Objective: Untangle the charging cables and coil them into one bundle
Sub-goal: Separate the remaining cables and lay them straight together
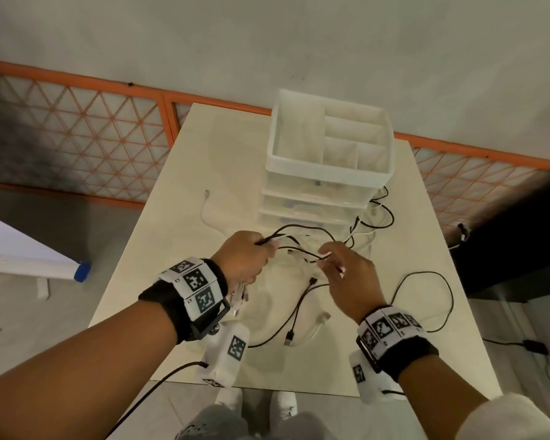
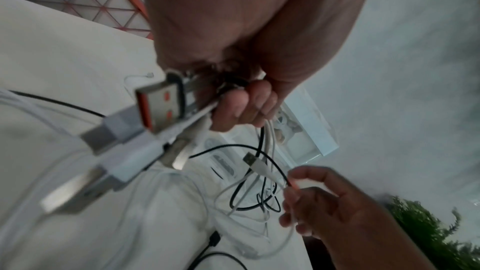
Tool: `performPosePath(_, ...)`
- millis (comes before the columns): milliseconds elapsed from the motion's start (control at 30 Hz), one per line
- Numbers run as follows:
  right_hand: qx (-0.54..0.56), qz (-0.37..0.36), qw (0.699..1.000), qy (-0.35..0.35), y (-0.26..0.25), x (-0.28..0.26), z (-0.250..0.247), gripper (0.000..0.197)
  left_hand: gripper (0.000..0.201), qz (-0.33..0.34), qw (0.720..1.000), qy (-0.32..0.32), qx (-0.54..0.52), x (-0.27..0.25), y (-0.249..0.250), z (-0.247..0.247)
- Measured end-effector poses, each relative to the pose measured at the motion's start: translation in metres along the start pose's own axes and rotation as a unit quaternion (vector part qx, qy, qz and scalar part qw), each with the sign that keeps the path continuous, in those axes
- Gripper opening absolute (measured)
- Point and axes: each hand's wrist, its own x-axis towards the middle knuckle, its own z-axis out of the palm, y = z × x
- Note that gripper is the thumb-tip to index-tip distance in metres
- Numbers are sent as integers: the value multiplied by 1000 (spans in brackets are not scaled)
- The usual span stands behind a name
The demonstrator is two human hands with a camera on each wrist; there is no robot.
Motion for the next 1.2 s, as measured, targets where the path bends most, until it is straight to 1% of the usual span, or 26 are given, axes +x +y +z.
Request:
performPosePath(67,110,38,993,30,-4,7,-18,19,21,7,1000,6,-20,0,5,1)
performPosePath(100,126,41,991,33,-5,10,-24,19,19,11,999,12,-30,2,8,1)
performPosePath(167,95,23,995,9,-2,13,-30,20,17,15,998,29,-56,3,14,1)
performPosePath(233,36,16,998,-53,5,13,-32,23,17,20,996,44,-78,4,23,0)
performPosePath(267,10,19,997,-80,11,12,-32,28,18,25,995,47,-81,4,27,-1)
performPosePath(300,-7,22,996,-87,16,13,-34,32,18,29,995,49,-80,4,31,-2)
performPosePath(333,-16,26,997,-75,20,15,-37,32,19,31,995,48,-80,5,35,-4)
performPosePath(367,-20,29,998,-47,23,18,-44,27,19,32,995,47,-81,5,38,-6)
performPosePath(433,-19,30,999,13,22,27,-62,9,21,31,995,40,-90,6,42,-9)
performPosePath(467,-22,14,999,21,19,32,-73,7,21,32,994,35,-99,5,46,-10)
performPosePath(500,-27,-8,1000,2,15,35,-83,9,21,35,993,30,-109,4,50,-10)
performPosePath(567,-28,-44,995,-90,-3,36,-98,11,20,45,990,17,-132,0,61,-7)
performPosePath(633,-37,-79,982,-165,-24,35,-103,13,19,69,987,-19,-141,-6,75,2)
performPosePath(667,-41,-99,978,-178,-34,35,-101,14,18,86,987,-43,-129,-10,82,10)
performPosePath(733,-38,-148,975,-164,-57,36,-100,11,20,129,989,-67,-37,-16,91,28)
performPosePath(800,-27,-196,972,-127,-72,42,-102,10,23,170,982,-52,66,-18,95,42)
performPosePath(833,-20,-198,974,-104,-72,46,-105,13,23,178,979,-34,94,-18,96,45)
performPosePath(900,-4,-144,988,-49,-59,57,-114,11,23,172,979,-1,112,-16,98,39)
performPosePath(933,-7,-107,994,-21,-46,61,-118,14,24,162,982,6,96,-17,100,34)
performPosePath(967,-16,-69,997,-1,-28,65,-120,21,26,152,986,8,68,-18,102,26)
performPosePath(1000,-36,-29,999,3,-10,67,-120,27,29,147,988,9,40,-20,105,19)
performPosePath(1033,-59,16,998,-10,6,68,-119,28,33,148,989,12,25,-22,108,12)
performPosePath(1100,-94,83,991,-46,24,65,-116,23,37,159,987,24,23,-23,110,4)
performPosePath(1133,-91,96,990,-41,24,66,-117,21,36,162,986,35,29,-22,109,2)
performPosePath(1167,-69,90,993,-9,19,67,-123,22,35,160,985,49,35,-20,106,1)
performPosePath(1200,-31,67,996,48,12,71,-133,22,36,157,985,67,38,-16,103,1)
